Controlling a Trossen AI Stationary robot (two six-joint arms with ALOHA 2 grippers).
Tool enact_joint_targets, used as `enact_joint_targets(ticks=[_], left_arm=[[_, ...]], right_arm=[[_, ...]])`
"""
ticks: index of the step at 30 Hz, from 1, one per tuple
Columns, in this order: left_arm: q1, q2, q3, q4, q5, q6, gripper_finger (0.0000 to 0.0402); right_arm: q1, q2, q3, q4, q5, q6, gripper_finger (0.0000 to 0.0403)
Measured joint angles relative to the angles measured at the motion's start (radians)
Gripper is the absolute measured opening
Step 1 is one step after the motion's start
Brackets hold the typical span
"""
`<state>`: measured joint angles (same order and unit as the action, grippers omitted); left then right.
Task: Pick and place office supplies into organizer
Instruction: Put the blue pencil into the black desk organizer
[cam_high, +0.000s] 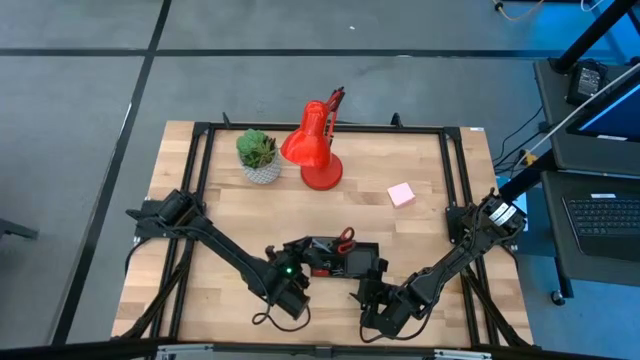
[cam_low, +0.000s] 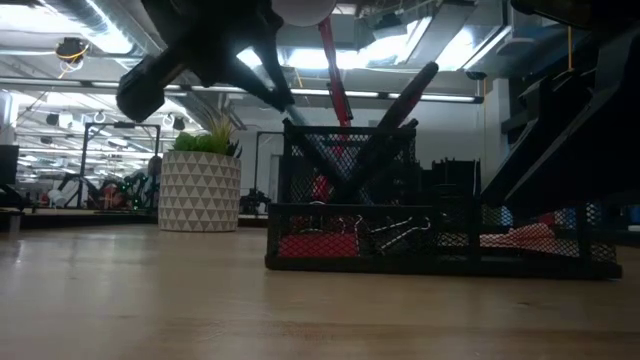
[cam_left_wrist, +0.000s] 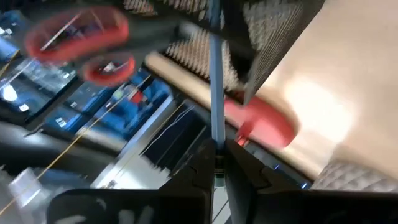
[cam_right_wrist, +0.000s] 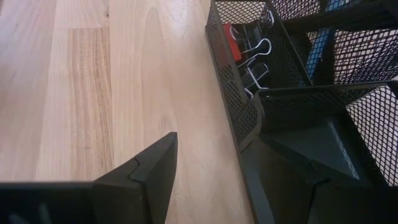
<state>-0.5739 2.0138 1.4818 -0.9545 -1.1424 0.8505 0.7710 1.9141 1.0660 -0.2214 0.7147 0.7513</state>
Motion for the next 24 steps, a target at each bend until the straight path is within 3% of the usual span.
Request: enact_joint_targets(ticks=[3,10,24], left_arm=[[0.000,-0.003,0.000,0.009,0.052,-0.030,0.0013],[0.000,-0.003,0.001,0.012,0.063,-0.056,0.0032],[-0.005,-0.005,0.000,0.012,0.108,-0.069,0.0104]], right_arm=[[0.000,0.000,0.000,0.000,0.000,0.000,0.0211],[0.000,0.000,0.000,0.000,0.000,0.000,0.0211],[0.000,0.000,0.000,0.000,0.000,0.000,0.0211]])
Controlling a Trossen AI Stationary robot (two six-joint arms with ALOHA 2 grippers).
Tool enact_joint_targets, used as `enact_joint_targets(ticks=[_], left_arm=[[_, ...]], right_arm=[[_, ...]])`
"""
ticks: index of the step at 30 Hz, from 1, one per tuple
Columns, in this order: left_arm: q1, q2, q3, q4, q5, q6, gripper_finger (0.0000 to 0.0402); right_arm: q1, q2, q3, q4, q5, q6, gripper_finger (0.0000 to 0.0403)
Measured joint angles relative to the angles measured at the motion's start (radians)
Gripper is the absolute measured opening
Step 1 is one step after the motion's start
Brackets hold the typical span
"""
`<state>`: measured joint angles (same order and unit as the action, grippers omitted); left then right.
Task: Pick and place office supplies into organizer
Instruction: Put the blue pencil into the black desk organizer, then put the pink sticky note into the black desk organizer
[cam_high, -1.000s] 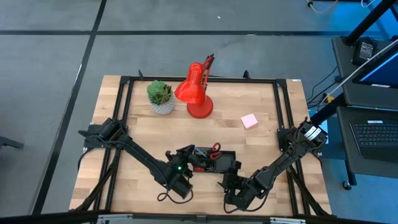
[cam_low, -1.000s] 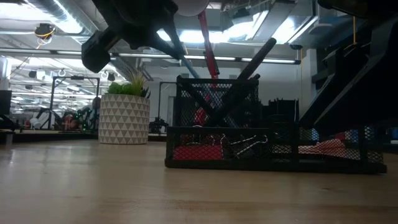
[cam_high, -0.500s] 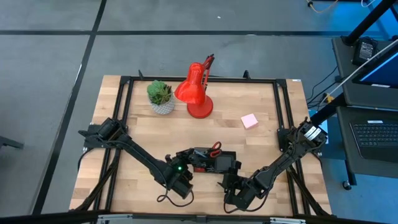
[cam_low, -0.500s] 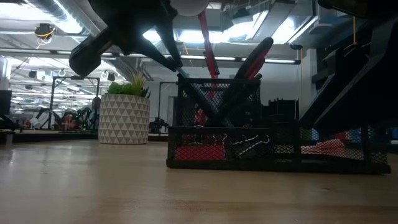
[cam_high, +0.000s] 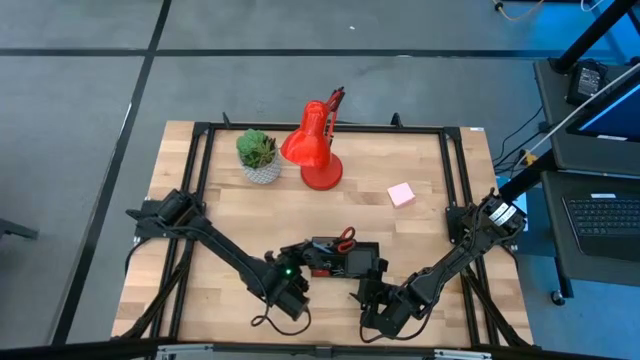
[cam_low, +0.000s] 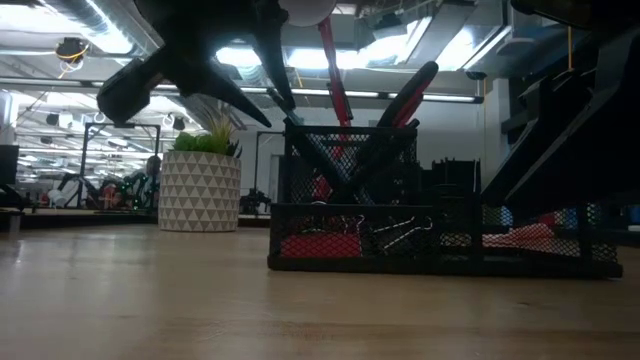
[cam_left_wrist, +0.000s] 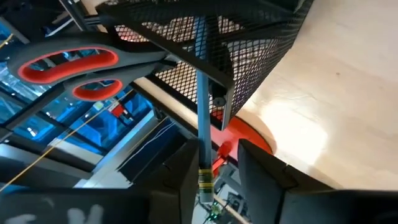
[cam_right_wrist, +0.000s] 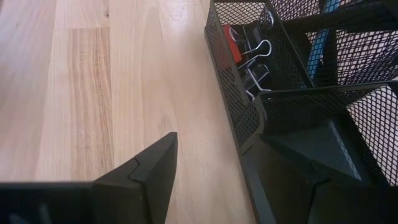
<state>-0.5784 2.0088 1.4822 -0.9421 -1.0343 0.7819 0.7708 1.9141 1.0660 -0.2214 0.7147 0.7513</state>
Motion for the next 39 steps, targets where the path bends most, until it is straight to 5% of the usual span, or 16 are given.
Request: enact_joint_targets(ticks=[10,25,31,39], left_arm=[[-0.027,-0.013,0.057,-0.057,0.084,-0.189,0.0123],[0.034,-0.377,0.065,-0.029,0.582,-0.648,0.0098],[0.064,-0.586,-0.108,0.246,0.704,-0.616,0.0092],[0.100,-0.858,-0.483,0.579,0.722,-0.643,0.0095]], right_arm=[[0.000,0.000,0.000,0.000,0.000,0.000,0.0211],[0.002,0.000,0.000,0.014,0.000,0.002,0.0211],[0.036,-0.009,0.000,0.034,-0.001,0.000,0.0211],[0.090,-0.154,0.000,0.064,0.002,-0.090,0.0211]])
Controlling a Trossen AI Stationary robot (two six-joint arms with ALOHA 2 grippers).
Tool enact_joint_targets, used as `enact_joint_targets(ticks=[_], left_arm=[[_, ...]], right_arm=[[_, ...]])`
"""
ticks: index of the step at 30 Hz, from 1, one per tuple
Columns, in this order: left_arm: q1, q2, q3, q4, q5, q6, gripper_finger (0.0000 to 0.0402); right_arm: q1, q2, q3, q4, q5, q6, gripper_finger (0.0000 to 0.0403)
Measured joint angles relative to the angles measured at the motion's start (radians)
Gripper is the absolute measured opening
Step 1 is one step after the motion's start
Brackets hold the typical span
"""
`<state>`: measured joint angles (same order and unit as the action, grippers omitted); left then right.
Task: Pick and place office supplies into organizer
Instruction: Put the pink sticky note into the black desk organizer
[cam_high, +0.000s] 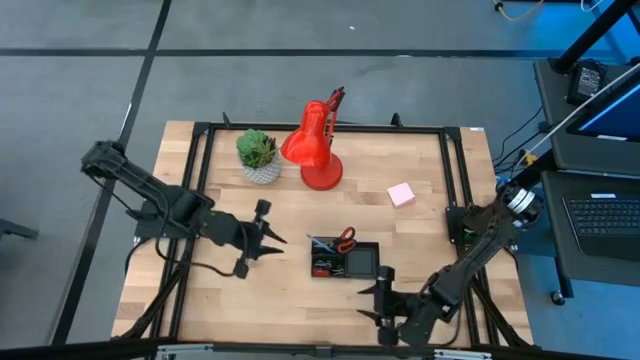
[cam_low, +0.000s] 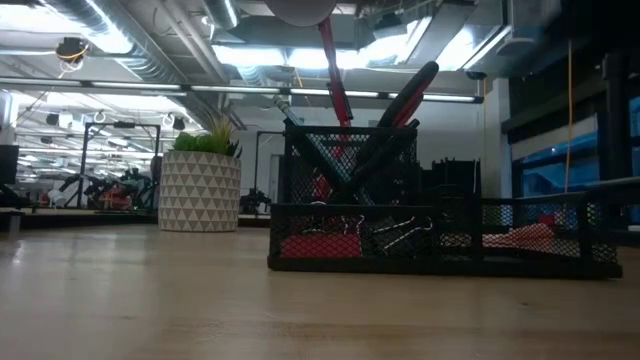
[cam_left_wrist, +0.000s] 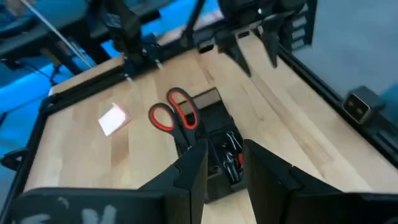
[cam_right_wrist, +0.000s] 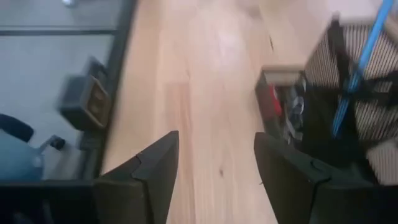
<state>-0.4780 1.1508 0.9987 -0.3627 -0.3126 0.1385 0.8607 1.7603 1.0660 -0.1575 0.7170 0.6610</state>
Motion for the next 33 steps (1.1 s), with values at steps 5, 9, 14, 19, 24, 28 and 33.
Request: enact_joint_targets(ticks=[5,9,14,19,24,28,33], left_arm=[[0.025,-0.105,-0.215,0.178,-0.042,-0.028,0.0095],[0.064,-0.158,-0.370,0.312,-0.069,-0.036,0.0095],[0.119,-0.199,-0.542,0.519,-0.046,-0.077,0.0095],[0.153,-0.216,-0.674,0.692,-0.028,-0.111,0.0095],[0.160,-0.223,-0.767,0.846,-0.027,-0.146,0.0095],[0.160,-0.223,-0.796,0.868,-0.043,-0.197,0.0095],[0.160,-0.223,-0.808,0.866,-0.106,-0.258,0.0095]], right_arm=[[0.008,-0.106,0.000,-0.016,0.001,-0.156,0.0211],[0.008,-0.210,0.000,-0.107,0.008,-0.395,0.0211],[0.006,-0.321,0.000,-0.216,0.057,-0.531,0.0211],[-0.032,-0.379,0.001,-0.257,0.105,-0.463,0.0211],[-0.076,-0.408,0.000,-0.444,0.102,-0.237,0.0211],[-0.113,-0.438,0.000,-0.655,0.102,0.108,0.0211],[-0.167,-0.471,0.000,-0.883,0.102,0.504,0.0211]])
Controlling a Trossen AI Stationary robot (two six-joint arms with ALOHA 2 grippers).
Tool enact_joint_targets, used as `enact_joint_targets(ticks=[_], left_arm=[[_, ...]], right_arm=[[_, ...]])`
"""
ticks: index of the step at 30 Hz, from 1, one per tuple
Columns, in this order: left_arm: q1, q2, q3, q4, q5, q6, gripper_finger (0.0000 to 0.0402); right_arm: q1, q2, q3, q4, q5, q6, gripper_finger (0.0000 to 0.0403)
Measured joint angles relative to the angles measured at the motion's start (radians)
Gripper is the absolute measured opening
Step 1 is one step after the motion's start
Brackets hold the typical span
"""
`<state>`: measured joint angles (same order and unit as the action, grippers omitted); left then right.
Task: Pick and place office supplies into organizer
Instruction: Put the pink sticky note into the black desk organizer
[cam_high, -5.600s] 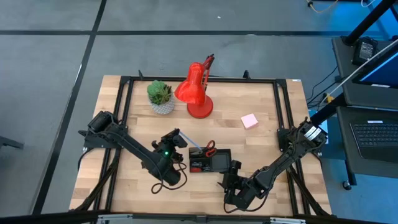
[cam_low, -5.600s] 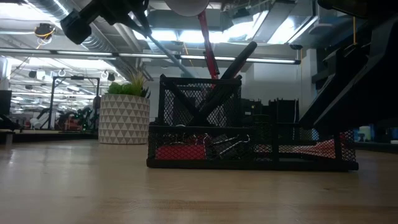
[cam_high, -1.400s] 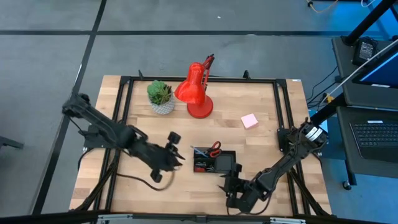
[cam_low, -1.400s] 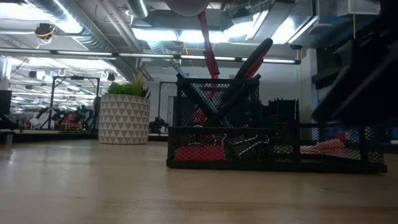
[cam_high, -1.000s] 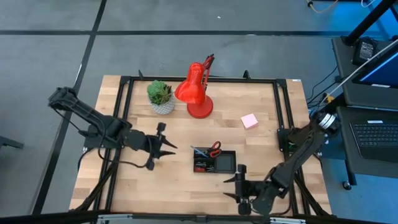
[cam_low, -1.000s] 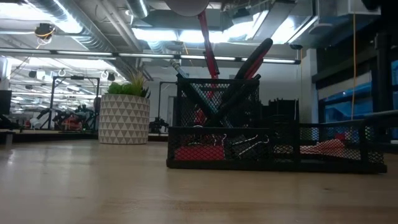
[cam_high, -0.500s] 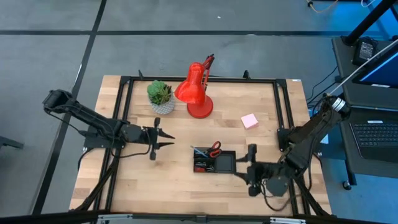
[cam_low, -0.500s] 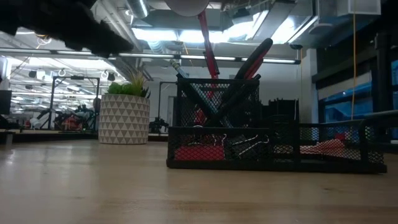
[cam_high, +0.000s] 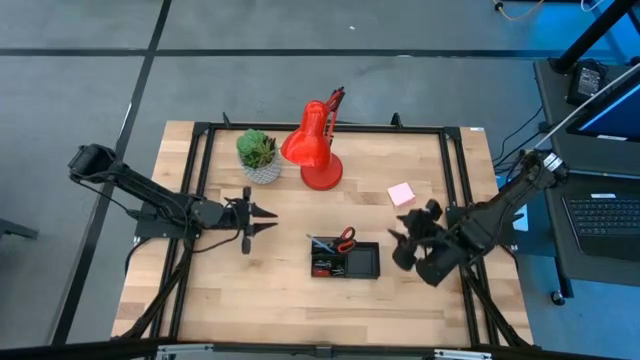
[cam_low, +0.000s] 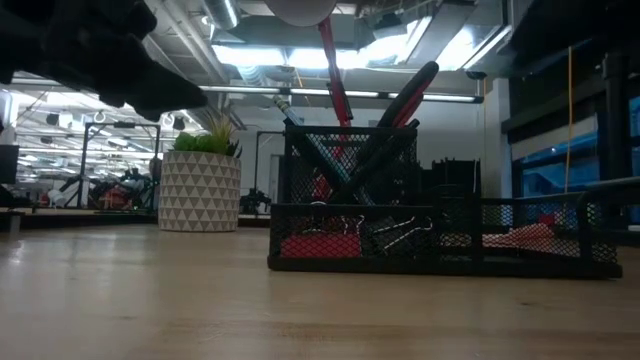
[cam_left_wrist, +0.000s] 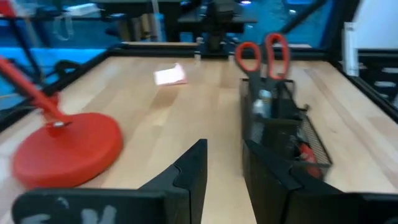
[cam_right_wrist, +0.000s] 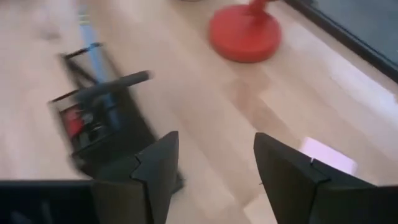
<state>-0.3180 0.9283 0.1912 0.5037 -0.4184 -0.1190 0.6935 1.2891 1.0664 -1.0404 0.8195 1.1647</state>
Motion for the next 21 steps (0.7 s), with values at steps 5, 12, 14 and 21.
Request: enact_joint_targets(ticks=[5,12,14,21], left_arm=[[0.000,0.000,0.000,0.002,-0.116,-0.010,0.0095],[0.000,0.000,0.000,0.003,-0.189,-0.001,0.0095],[0.000,0.000,0.000,0.003,-0.194,-0.002,0.0095],[0.000,0.000,0.000,0.022,-0.193,-0.002,0.0095]], right_arm=[[-0.046,0.004,0.000,0.007,-0.001,0.000,0.0211],[-0.160,0.004,0.000,-0.064,-0.048,0.100,0.0211],[-0.219,0.004,-0.001,-0.111,-0.121,0.141,0.0211],[-0.421,0.005,-0.061,-0.131,-0.282,0.139,0.0193]])
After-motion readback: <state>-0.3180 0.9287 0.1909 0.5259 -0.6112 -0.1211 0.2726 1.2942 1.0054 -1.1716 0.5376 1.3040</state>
